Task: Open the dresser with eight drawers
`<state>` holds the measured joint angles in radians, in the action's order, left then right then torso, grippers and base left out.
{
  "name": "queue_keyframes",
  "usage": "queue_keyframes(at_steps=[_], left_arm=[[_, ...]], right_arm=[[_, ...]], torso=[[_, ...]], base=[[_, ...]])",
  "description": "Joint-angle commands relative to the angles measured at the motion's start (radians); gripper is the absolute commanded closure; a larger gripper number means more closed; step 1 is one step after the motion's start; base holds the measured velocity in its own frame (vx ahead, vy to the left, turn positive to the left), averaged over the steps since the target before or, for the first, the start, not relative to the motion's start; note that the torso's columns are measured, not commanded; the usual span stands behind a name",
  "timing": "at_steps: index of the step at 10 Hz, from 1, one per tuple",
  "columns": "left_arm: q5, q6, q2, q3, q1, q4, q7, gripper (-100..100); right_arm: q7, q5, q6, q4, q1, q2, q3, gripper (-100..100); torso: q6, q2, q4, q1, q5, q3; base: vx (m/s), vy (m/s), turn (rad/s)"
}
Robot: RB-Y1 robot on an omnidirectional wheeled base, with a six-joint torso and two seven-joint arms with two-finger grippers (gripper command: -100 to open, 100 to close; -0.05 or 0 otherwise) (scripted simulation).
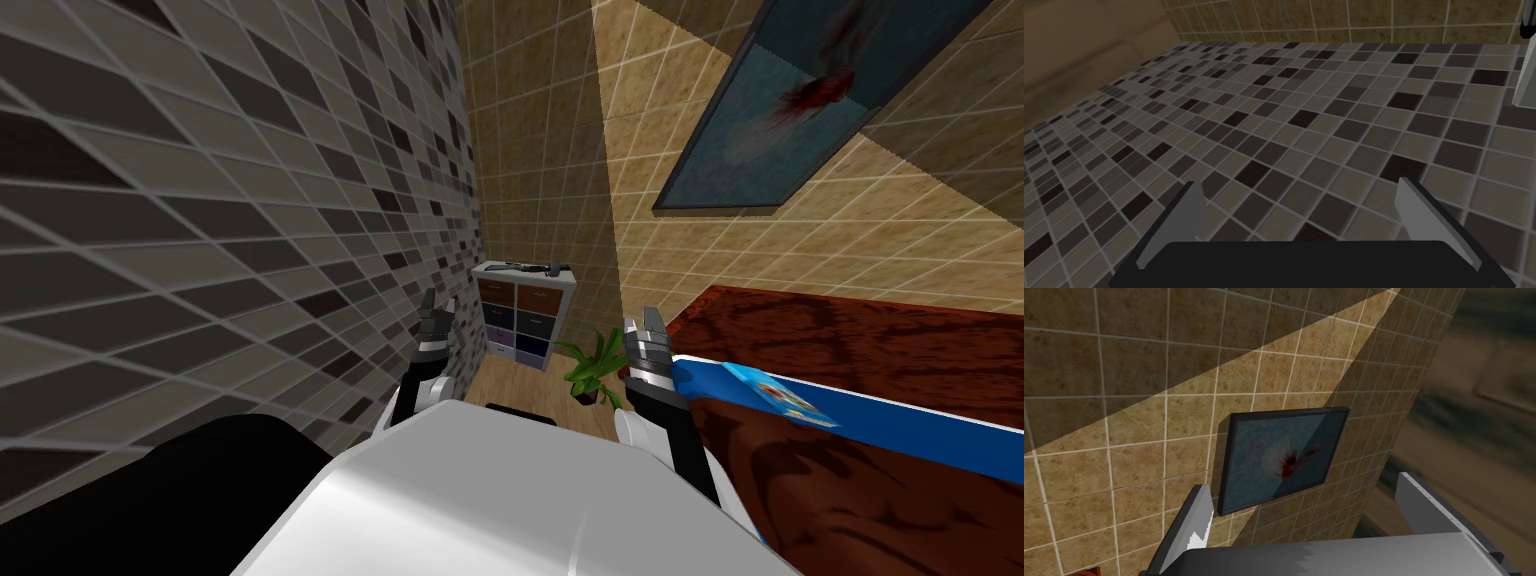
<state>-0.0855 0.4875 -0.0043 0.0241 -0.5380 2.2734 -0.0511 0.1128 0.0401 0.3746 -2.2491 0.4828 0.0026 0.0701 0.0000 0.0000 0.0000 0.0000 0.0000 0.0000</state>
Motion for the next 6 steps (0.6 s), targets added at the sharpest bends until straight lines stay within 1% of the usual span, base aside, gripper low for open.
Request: queue_keyframes(at_steps=[1,3,6], left_arm=[[0.0,0.0,0.0,0.0,0.0,0.0,0.0,0],[0.0,0.0,0.0,0.0,0.0,0.0,0.0,0],[0.0,0.0,0.0,0.0,0.0,0.0,0.0,0]], right_arm=[[0.0,0.0,0.0,0.0,0.0,0.0,0.0,0],[0.0,0.0,0.0,0.0,0.0,0.0,0.0,0],[0.0,0.0,0.0,0.0,0.0,0.0,0.0,0]], torso=[[0.0,0.04,0.041,0.0,0.0,-0.082],[0.0,0.175,0.176,0.0,0.0,-0.351],[0.0,0.396,0.396,0.0,0.0,-0.792]], base=[[0.0,0.0,0.0],[0.0,0.0,0.0],[0.0,0.0,0.0]])
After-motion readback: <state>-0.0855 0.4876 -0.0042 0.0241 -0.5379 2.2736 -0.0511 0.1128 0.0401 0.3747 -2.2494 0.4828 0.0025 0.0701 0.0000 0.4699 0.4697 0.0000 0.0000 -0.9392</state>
